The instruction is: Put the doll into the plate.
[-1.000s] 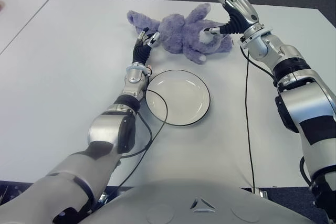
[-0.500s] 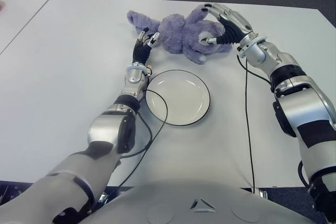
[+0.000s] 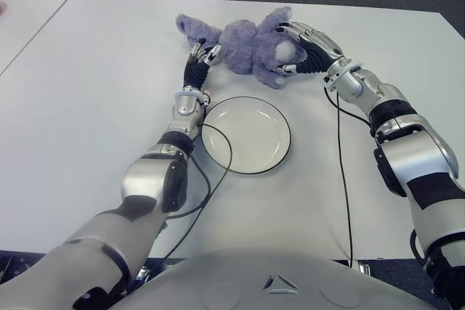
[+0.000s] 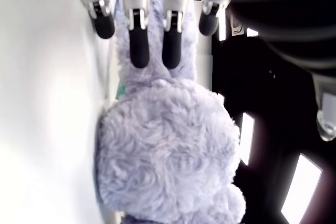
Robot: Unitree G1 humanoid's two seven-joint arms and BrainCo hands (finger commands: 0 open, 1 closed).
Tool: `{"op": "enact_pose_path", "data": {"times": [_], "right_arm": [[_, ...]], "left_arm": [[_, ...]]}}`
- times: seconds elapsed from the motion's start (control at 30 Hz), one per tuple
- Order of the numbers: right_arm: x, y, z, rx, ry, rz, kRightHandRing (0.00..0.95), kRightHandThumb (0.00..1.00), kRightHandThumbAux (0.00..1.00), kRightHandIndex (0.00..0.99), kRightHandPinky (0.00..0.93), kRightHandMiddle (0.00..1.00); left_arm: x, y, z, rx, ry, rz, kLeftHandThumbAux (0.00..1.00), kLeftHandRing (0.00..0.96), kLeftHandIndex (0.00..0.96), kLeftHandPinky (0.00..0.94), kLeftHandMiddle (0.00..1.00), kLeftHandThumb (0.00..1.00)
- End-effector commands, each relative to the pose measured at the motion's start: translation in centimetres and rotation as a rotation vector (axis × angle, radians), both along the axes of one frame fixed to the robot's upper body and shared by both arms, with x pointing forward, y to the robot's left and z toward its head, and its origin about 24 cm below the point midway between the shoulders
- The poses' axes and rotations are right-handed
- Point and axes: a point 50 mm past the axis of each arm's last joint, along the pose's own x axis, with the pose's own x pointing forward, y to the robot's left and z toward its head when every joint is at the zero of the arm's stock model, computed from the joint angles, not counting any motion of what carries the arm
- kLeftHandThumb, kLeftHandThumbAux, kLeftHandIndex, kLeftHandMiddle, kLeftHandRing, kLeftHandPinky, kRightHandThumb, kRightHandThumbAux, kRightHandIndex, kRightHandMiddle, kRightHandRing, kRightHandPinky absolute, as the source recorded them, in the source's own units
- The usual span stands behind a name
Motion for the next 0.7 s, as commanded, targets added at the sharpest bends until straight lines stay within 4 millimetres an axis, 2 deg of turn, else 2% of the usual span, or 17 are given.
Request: {"op": "enact_pose_path", "data": {"times": [0.03,0.47,0.7], "right_arm": [[-0.4,0.1,-1.9,0.004,0.065,-0.015,0.0,0.301,0.583,0.0,0.251,0.0],[-0.7,0.3,-2.7,0.032,0.053,-0.03,0.0,0.354,0.624,0.0,0.266,0.0],[-0.9,0.0,-3.3,0.067,0.08,-0.051,0.005,0.405,0.624,0.0,0.278,0.0]], "left_arm": [[-6.7,0.3,-9.3,-0.011,0.407,0.019,0.413,0.203,0.037,0.09,0.223,0.0],[-6.8,0.3,-9.3,-0.01,0.401,0.021,0.418,0.21,0.029,0.114,0.22,0.0],[-6.6,0.1,-9.2,-0.012,0.409,0.021,0.406,0.206,0.031,0.095,0.217,0.0]]}}
